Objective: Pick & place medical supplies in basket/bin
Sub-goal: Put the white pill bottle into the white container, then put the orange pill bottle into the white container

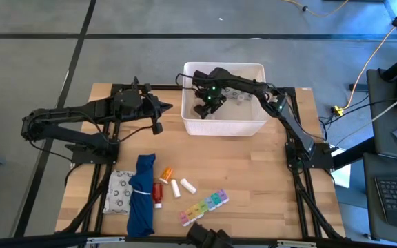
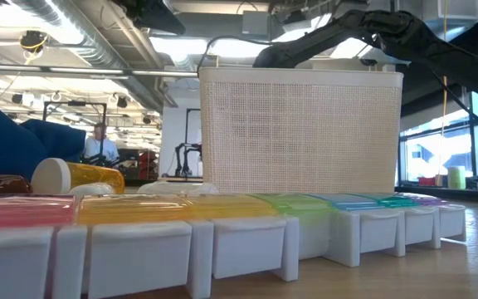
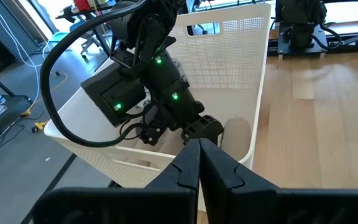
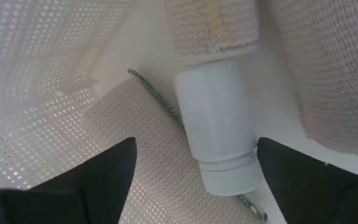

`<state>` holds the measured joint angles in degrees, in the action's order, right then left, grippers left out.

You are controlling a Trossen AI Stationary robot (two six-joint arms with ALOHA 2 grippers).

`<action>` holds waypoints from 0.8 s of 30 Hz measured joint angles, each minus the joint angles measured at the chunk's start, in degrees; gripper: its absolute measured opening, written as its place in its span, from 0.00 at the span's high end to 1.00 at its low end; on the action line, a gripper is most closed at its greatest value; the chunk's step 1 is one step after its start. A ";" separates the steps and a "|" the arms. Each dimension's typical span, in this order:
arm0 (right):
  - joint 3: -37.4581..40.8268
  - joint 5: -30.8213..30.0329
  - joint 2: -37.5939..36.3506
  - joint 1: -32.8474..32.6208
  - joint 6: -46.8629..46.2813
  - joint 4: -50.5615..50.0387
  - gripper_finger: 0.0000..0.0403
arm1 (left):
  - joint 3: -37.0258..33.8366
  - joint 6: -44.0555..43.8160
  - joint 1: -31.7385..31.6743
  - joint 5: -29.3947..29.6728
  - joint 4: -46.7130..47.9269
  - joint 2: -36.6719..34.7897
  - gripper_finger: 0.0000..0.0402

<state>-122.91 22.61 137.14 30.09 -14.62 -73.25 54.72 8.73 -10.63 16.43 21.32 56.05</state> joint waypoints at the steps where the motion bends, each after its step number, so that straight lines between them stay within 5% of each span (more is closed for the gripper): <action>1: 0.00 0.02 -0.02 0.07 -0.06 0.07 0.16 | 0.00 0.00 0.00 0.00 0.00 0.00 1.00; 24: -12.09 -5.08 -4.05 0.10 0.34 3.49 0.16 | 0.00 -0.02 0.02 1.07 -0.03 0.00 0.98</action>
<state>-135.00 17.53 133.09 30.20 -14.28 -69.77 54.72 8.71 -10.61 17.50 21.29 56.05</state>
